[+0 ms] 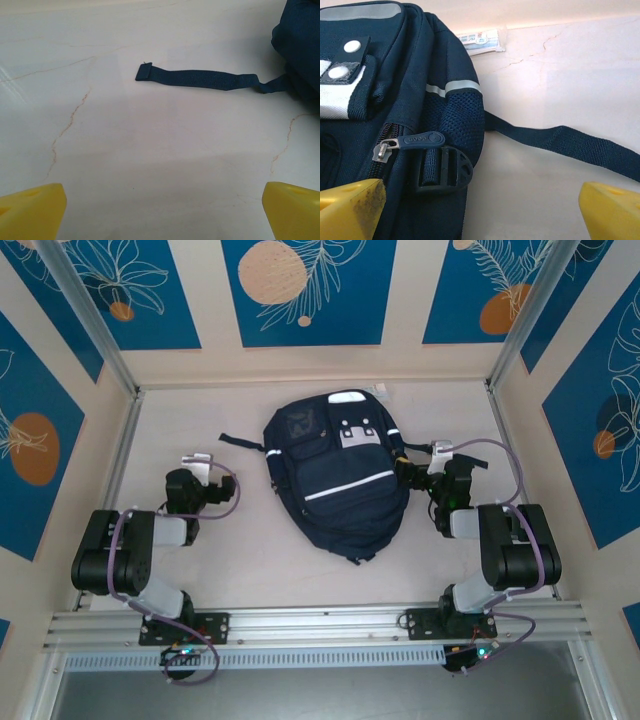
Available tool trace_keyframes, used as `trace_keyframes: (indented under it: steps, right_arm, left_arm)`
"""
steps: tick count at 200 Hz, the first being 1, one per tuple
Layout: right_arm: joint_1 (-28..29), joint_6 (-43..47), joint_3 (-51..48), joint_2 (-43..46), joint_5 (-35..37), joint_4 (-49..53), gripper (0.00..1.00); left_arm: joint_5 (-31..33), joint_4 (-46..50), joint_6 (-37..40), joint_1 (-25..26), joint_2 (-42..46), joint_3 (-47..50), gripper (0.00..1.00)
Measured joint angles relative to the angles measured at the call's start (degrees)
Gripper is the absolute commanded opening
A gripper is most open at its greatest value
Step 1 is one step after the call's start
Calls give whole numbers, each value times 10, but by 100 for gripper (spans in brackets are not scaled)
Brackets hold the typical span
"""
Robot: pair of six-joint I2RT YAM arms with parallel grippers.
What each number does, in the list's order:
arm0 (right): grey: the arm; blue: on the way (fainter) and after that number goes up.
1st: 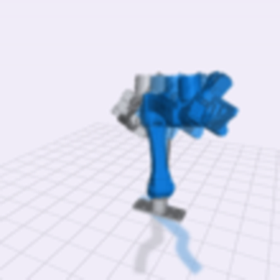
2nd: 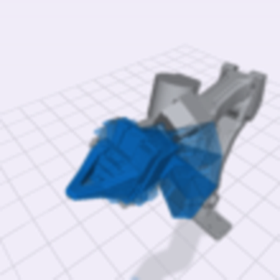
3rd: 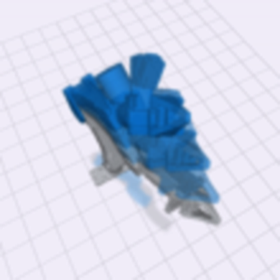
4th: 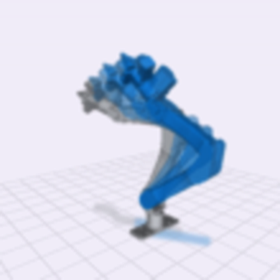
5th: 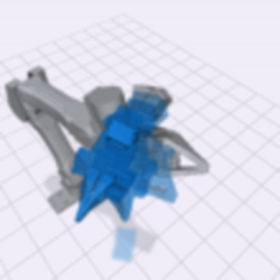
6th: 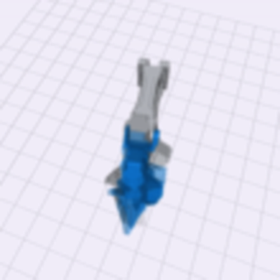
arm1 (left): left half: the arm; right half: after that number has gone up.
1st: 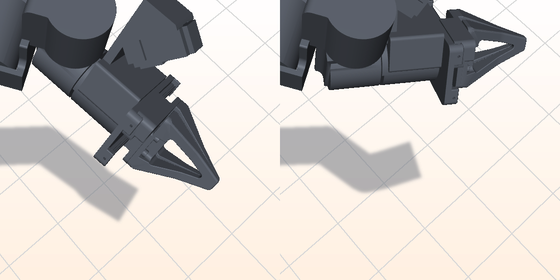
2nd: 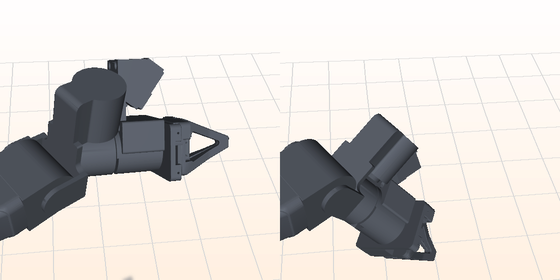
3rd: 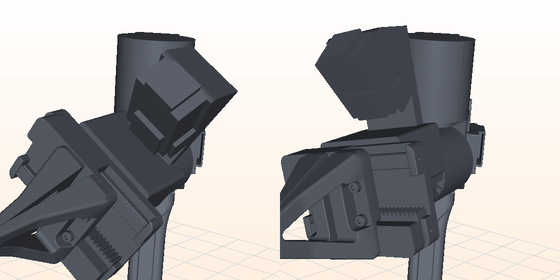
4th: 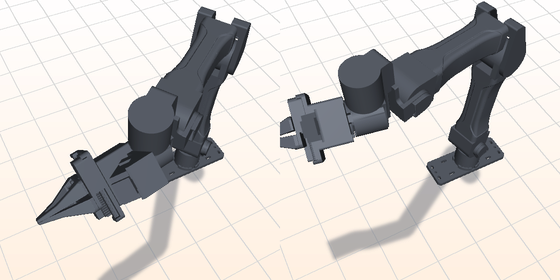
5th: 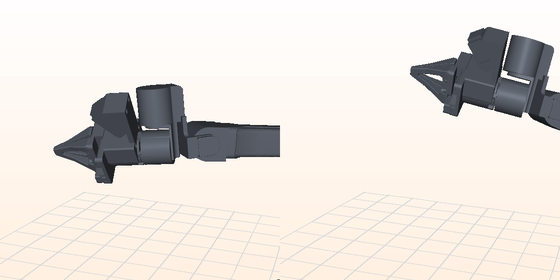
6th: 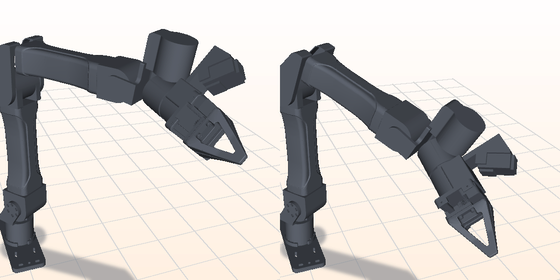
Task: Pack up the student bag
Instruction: Reset both arms
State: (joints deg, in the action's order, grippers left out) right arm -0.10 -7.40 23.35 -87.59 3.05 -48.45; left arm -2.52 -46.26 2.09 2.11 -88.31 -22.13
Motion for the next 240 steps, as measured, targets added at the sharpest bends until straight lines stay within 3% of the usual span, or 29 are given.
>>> trace_keyframes:
  steps: [240]
  right_arm:
    - [0, 0, 0, 0, 0, 1, 99]
  left_arm:
    - [26, 0, 9, 7, 0, -1, 100]
